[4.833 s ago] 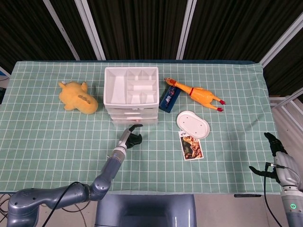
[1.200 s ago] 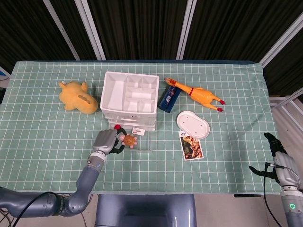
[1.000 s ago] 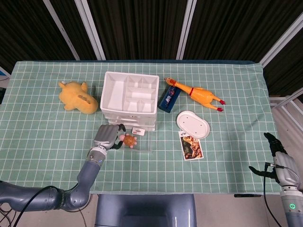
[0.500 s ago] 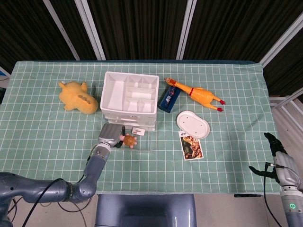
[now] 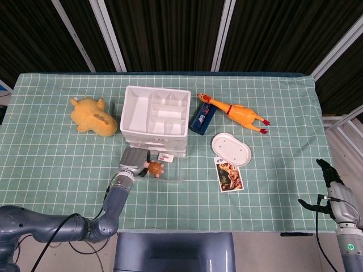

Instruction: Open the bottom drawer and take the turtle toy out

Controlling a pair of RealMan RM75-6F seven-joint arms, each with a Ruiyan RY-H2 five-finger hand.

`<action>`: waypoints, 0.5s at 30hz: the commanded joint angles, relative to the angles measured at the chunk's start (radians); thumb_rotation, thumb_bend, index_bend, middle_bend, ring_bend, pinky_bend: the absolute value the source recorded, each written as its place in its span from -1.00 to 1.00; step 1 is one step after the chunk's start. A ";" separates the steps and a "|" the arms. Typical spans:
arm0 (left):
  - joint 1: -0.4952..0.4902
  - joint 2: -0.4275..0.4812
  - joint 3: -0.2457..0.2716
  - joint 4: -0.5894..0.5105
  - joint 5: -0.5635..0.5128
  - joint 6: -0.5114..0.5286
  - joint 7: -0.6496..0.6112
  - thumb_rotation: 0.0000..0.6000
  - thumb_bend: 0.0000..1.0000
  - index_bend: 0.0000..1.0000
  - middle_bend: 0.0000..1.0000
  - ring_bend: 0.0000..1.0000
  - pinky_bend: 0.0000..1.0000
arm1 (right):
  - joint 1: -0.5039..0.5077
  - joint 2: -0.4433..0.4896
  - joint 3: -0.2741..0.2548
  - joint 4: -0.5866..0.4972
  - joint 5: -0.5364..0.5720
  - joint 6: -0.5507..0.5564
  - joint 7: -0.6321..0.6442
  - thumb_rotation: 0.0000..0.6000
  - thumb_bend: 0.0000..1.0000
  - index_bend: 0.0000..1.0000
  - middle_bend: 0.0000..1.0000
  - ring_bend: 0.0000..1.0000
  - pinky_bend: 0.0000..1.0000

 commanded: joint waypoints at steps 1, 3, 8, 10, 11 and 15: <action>-0.004 -0.007 0.008 0.009 0.006 0.005 0.008 1.00 -0.33 -0.09 1.00 1.00 1.00 | 0.000 0.000 0.000 0.000 0.000 0.000 0.001 1.00 -0.74 -1.00 -1.00 -1.00 -0.63; -0.005 -0.012 0.010 0.016 0.010 0.008 0.010 1.00 -0.33 -0.09 1.00 1.00 1.00 | 0.000 0.000 0.000 0.000 0.000 0.000 0.002 1.00 -0.74 -1.00 -1.00 -1.00 -0.63; -0.007 -0.017 0.013 0.027 0.009 0.014 0.020 1.00 -0.33 -0.04 1.00 1.00 1.00 | 0.000 0.002 0.000 -0.001 0.002 -0.004 0.006 1.00 -0.74 -1.00 -1.00 -1.00 -0.63; -0.008 -0.018 0.013 0.030 0.002 0.013 0.025 1.00 -0.33 -0.02 1.00 1.00 1.00 | 0.000 0.002 0.000 -0.002 0.002 -0.004 0.006 1.00 -0.74 -1.00 -1.00 -1.00 -0.63; -0.008 -0.019 0.013 0.032 -0.001 0.013 0.027 1.00 -0.33 -0.01 1.00 1.00 1.00 | 0.000 0.002 0.000 -0.002 0.003 -0.004 0.006 1.00 -0.74 -1.00 -1.00 -1.00 -0.63; -0.010 -0.024 0.015 0.040 -0.013 0.010 0.037 1.00 -0.33 0.04 1.00 1.00 1.00 | 0.000 0.002 0.001 -0.003 0.004 -0.005 0.006 1.00 -0.74 -1.00 -1.00 -1.00 -0.63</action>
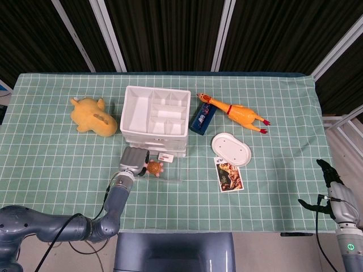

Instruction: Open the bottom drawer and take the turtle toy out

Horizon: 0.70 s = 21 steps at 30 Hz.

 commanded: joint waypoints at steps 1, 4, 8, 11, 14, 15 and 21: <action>-0.001 -0.004 0.002 0.005 -0.007 -0.002 0.006 1.00 -0.32 0.05 1.00 1.00 1.00 | 0.000 0.000 0.000 0.000 0.000 0.000 0.000 1.00 -0.74 -1.00 -1.00 -1.00 -0.63; -0.003 -0.007 0.001 0.010 -0.015 -0.004 0.011 1.00 -0.29 0.10 1.00 1.00 1.00 | 0.000 0.001 0.000 -0.001 0.001 -0.001 0.000 1.00 -0.74 -1.00 -1.00 -1.00 -0.63; -0.003 -0.011 -0.001 0.017 -0.018 -0.006 0.012 1.00 -0.19 0.18 1.00 1.00 1.00 | 0.000 0.001 0.000 -0.001 0.001 -0.001 0.002 1.00 -0.74 -1.00 -1.00 -1.00 -0.63; -0.002 -0.013 0.000 0.019 -0.017 -0.009 0.012 1.00 -0.08 0.21 1.00 1.00 1.00 | 0.000 0.001 0.000 -0.001 0.002 -0.002 0.003 1.00 -0.74 -1.00 -1.00 -1.00 -0.63; 0.000 -0.013 -0.001 0.017 -0.013 -0.008 0.008 1.00 0.00 0.21 1.00 1.00 1.00 | 0.000 0.002 0.001 -0.001 0.002 -0.002 0.003 1.00 -0.74 -1.00 -1.00 -1.00 -0.63; 0.001 -0.012 0.000 0.015 -0.010 -0.007 0.008 1.00 0.03 0.21 1.00 1.00 1.00 | 0.000 0.002 0.001 -0.001 0.002 -0.002 0.004 1.00 -0.74 -1.00 -1.00 -1.00 -0.63; 0.009 0.002 -0.007 -0.016 0.012 0.011 -0.005 1.00 0.04 0.21 1.00 1.00 1.00 | 0.000 0.002 0.000 -0.002 0.001 -0.002 0.004 1.00 -0.74 -1.00 -1.00 -1.00 -0.63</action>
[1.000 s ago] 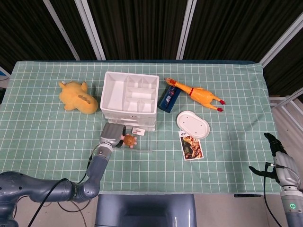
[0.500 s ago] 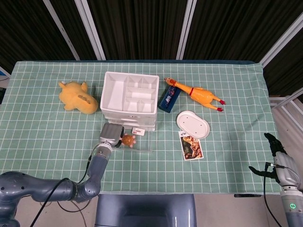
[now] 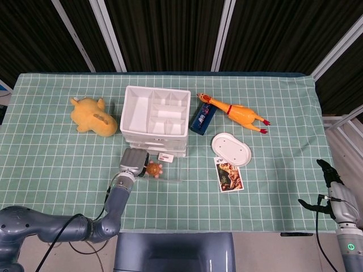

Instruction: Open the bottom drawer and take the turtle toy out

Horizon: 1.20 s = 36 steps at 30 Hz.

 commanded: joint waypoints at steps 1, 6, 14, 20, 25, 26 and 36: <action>0.005 0.013 -0.006 -0.023 0.015 0.013 -0.008 1.00 0.04 0.21 1.00 1.00 1.00 | 0.000 0.000 0.000 0.000 0.000 0.000 0.000 1.00 -0.74 -1.00 -1.00 -1.00 -0.63; 0.013 0.045 -0.019 -0.086 0.051 0.047 -0.021 1.00 0.05 0.22 1.00 1.00 1.00 | 0.000 0.000 0.000 0.000 -0.002 0.002 -0.001 1.00 -0.74 -1.00 -1.00 -1.00 -0.63; 0.042 0.153 -0.032 -0.282 0.131 0.140 -0.028 1.00 0.05 0.21 1.00 1.00 1.00 | -0.001 -0.003 -0.002 0.003 -0.007 0.006 -0.008 1.00 -0.74 -1.00 -1.00 -1.00 -0.63; 0.095 0.268 0.009 -0.432 0.203 0.198 -0.038 1.00 0.05 0.21 1.00 1.00 1.00 | -0.001 -0.005 -0.001 0.003 -0.006 0.010 -0.016 1.00 -0.74 -1.00 -1.00 -1.00 -0.63; 0.157 0.348 0.070 -0.508 0.262 0.209 -0.080 1.00 0.05 0.21 1.00 1.00 1.00 | -0.001 -0.006 -0.001 0.002 -0.006 0.012 -0.023 1.00 -0.74 -1.00 -1.00 -1.00 -0.63; 0.167 0.357 0.083 -0.516 0.272 0.206 -0.087 1.00 0.05 0.21 1.00 1.00 1.00 | -0.001 -0.006 -0.002 0.001 -0.006 0.012 -0.024 1.00 -0.74 -1.00 -1.00 -1.00 -0.63; 0.218 0.339 0.192 -0.516 0.323 0.173 -0.091 1.00 0.05 0.17 1.00 1.00 1.00 | -0.003 -0.005 -0.002 -0.001 -0.008 0.015 -0.025 1.00 -0.74 -1.00 -1.00 -1.00 -0.63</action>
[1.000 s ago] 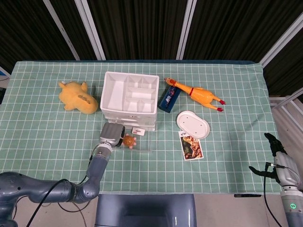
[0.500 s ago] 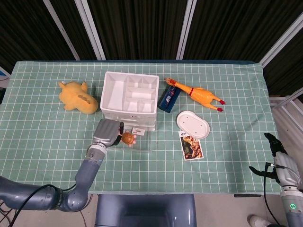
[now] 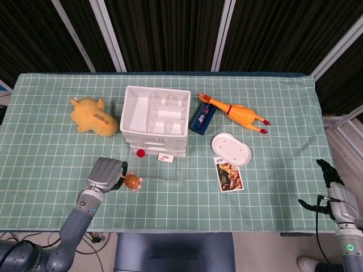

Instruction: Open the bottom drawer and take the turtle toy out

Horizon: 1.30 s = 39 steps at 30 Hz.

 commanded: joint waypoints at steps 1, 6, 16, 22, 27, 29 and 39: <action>0.013 -0.022 0.021 0.020 -0.002 -0.007 0.005 1.00 0.03 0.16 1.00 1.00 1.00 | 0.000 0.001 0.000 0.000 0.001 -0.001 0.003 1.00 -0.74 -1.00 -1.00 -1.00 -0.63; 0.022 -0.056 0.036 0.067 -0.012 -0.015 0.016 1.00 -0.09 0.08 1.00 1.00 1.00 | 0.001 0.002 0.000 0.001 0.001 -0.004 0.007 1.00 -0.74 -1.00 -1.00 -1.00 -0.63; 0.033 -0.080 0.035 0.109 -0.026 -0.017 0.028 1.00 -0.60 -0.26 1.00 1.00 1.00 | 0.001 0.003 0.001 0.000 0.003 -0.007 0.010 1.00 -0.74 -1.00 -1.00 -1.00 -0.63; 0.077 -0.036 0.028 0.068 0.059 0.033 -0.034 1.00 -0.61 -0.29 0.93 0.95 1.00 | 0.000 0.003 0.000 0.001 0.000 -0.005 0.012 1.00 -0.74 -1.00 -1.00 -1.00 -0.63; 0.162 0.038 0.058 0.037 0.215 0.117 -0.142 1.00 -0.61 -0.55 0.15 0.22 0.51 | 0.001 0.002 -0.001 0.003 -0.002 -0.004 0.009 1.00 -0.74 -1.00 -1.00 -1.00 -0.63; 0.218 0.082 0.085 0.032 0.296 0.173 -0.206 1.00 -0.61 -0.76 -0.22 -0.16 0.16 | 0.002 0.001 -0.001 0.006 -0.004 -0.004 0.003 1.00 -0.74 -1.00 -1.00 -1.00 -0.63; 0.432 0.177 0.179 0.186 0.524 0.314 -0.442 1.00 -0.77 -1.00 -1.00 -1.00 -0.99 | 0.001 -0.011 -0.001 0.011 -0.005 0.013 -0.037 1.00 -0.74 -1.00 -1.00 -1.00 -0.63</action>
